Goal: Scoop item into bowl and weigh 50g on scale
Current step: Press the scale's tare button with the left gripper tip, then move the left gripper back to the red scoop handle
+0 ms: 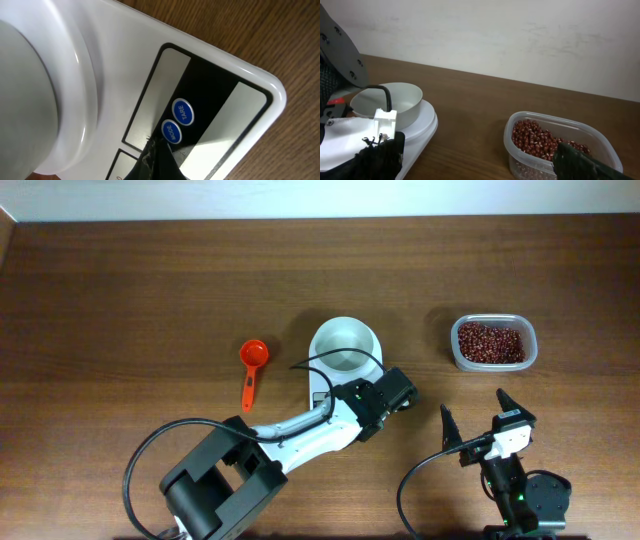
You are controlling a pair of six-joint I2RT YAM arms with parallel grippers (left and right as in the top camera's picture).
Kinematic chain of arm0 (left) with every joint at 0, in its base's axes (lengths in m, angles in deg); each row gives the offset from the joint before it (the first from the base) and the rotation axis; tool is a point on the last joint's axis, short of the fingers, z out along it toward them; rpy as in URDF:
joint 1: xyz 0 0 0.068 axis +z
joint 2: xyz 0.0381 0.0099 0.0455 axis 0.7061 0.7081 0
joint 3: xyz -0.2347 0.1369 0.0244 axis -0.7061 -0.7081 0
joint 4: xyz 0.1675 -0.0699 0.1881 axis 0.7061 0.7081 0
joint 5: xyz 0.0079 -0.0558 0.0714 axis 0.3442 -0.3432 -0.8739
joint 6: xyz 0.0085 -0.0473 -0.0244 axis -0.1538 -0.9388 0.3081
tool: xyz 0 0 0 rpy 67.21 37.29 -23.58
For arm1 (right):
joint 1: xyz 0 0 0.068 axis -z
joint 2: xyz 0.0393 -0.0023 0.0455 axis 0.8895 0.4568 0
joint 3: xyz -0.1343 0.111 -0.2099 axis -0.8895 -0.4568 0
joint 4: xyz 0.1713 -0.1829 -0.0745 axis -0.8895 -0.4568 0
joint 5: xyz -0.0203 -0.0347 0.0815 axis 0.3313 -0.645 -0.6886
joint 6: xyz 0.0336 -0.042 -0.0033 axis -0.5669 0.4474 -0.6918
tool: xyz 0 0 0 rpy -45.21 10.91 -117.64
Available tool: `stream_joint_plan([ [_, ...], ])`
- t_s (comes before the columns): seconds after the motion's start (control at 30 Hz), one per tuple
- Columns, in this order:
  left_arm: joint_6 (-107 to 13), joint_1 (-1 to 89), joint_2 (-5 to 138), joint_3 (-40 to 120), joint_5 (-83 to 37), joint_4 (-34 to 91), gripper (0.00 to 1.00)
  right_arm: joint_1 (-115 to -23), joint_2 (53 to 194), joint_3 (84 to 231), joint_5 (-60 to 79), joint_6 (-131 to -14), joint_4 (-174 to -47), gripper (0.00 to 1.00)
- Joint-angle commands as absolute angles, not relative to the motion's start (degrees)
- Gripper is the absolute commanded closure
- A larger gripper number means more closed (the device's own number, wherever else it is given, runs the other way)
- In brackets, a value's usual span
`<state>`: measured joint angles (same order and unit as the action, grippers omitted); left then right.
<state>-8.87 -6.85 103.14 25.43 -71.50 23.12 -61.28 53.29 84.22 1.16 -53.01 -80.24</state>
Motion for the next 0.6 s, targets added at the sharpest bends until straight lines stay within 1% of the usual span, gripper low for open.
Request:
stream_joint_plan([
  [0.0,-8.23,-5.3,105.61,25.15,-69.86,21.98,1.0,-61.58,52.87,83.91,1.46,-53.69,-80.55,0.01],
  [0.07,-8.25,-4.99,102.86,25.48,-68.09,21.41,1.0,-61.58,52.87,83.91,1.46,-53.69,-80.55,0.01],
  [0.17,-9.61,-5.06,96.28,25.54,-61.6,22.99,1.0,-61.58,52.87,83.91,1.46,-53.69,-80.55,0.01],
  [0.27,-15.12,-5.01,89.04,25.54,-57.27,26.0,1.0,-61.58,52.87,83.91,1.46,-53.69,-80.55,0.01],
  [0.37,-21.08,-4.31,82.77,25.54,-57.27,28.23,1.0,-61.58,52.87,83.91,1.46,-53.69,-80.55,0.01],
  [0.5,-31.31,1.35,78.01,25.54,-57.34,30.22,1.0,-61.58,52.87,83.91,1.46,-53.69,-80.55,0.01],
  [0.57,-38.35,7.9,77.92,25.54,-57.27,32.5,1.0,-61.58,52.87,83.91,1.46,-53.69,-80.55,0.01],
])
